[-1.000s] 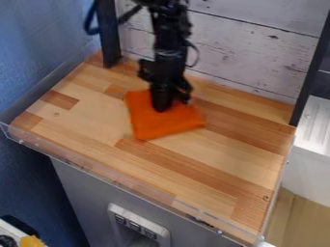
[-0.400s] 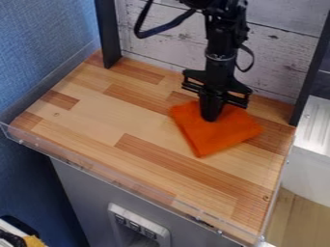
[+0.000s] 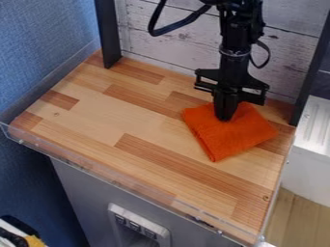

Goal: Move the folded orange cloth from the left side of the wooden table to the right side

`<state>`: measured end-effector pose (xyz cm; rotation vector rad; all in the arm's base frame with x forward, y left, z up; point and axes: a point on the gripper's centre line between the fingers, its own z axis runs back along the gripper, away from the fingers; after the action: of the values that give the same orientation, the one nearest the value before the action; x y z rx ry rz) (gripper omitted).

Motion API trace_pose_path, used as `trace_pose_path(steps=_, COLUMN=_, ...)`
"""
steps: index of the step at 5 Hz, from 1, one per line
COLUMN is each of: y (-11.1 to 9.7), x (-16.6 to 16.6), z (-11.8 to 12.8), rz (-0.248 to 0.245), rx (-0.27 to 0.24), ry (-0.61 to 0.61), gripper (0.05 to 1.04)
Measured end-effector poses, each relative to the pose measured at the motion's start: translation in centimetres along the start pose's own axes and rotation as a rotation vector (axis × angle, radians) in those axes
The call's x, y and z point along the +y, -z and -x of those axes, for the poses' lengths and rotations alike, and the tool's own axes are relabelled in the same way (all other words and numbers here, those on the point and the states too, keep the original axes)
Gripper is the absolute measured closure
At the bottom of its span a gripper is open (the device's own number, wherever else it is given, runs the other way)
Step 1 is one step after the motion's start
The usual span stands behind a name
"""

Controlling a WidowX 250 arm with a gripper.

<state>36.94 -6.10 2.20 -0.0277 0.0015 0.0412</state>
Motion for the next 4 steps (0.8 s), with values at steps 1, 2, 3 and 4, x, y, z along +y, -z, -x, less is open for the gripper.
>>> trace_pose_path(steps=1, y=-0.7, x=-0.5, z=-0.2, rz=-0.002, rx=0.016, ry=-0.001, gripper=0.848)
trace_pose_path(steps=2, y=-0.8, x=-0.3, z=0.3, rz=-0.016, rx=0.044, ry=0.005, gripper=0.592)
trace_pose_path(steps=3, y=-2.2, x=0.1, z=1.0, rz=-0.024, rx=0.038, ry=0.028, gripper=0.291)
trace_pose_path(steps=4, y=-2.9, x=0.9, z=1.4, rz=-0.033, rx=0.038, ry=0.026, gripper=0.089)
